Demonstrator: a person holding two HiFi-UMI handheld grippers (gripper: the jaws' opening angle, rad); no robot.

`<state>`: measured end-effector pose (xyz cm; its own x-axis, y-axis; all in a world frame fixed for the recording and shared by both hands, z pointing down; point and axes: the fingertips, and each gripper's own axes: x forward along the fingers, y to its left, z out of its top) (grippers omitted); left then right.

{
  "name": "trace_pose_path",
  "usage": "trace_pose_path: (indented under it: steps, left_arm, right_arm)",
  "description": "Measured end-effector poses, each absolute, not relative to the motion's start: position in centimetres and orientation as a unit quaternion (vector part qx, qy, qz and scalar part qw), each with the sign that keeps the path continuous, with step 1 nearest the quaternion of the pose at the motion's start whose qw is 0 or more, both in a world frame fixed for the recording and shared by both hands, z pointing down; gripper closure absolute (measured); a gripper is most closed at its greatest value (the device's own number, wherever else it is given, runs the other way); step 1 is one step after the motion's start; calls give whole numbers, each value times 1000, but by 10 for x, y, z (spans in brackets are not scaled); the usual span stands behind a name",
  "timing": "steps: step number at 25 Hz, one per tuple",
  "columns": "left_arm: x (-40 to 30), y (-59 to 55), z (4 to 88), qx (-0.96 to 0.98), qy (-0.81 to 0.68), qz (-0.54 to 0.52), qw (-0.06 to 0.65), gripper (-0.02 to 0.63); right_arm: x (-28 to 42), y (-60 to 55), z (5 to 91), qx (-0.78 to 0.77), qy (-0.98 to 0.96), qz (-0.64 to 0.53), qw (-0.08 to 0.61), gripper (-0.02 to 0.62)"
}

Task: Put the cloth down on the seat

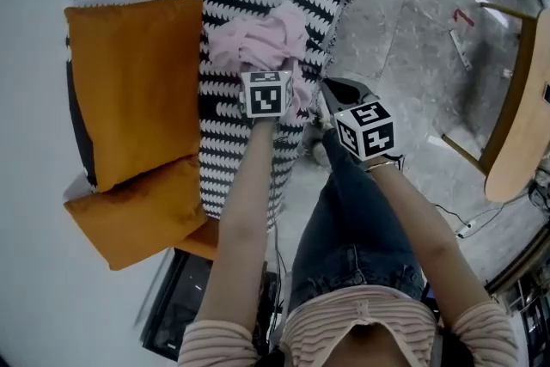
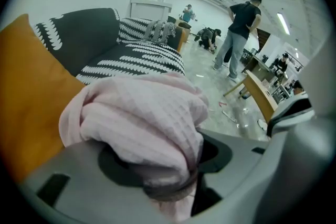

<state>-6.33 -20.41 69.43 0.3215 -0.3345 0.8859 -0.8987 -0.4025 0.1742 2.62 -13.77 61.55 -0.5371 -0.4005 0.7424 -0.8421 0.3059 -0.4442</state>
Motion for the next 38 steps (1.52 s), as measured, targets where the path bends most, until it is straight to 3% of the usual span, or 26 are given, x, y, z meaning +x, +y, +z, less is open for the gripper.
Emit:
trace_pose_path:
  steps: [14, 20, 27, 38]
  left_arm:
    - [-44, -228, 752, 724, -403, 422, 368, 347]
    - [-44, -232, 751, 711, -409, 436, 371, 337]
    - [-54, -231, 745, 691, -448, 432, 367, 274]
    - [-68, -196, 693, 695, -481, 381, 376, 273]
  right_arm:
    - [28, -162, 669, 410, -741, 462, 265, 587]
    - [25, -158, 666, 403, -744, 461, 268, 587]
    - [27, -159, 656, 404, -751, 451, 264, 586]
    - [18, -140, 617, 402, -773, 423, 250, 586]
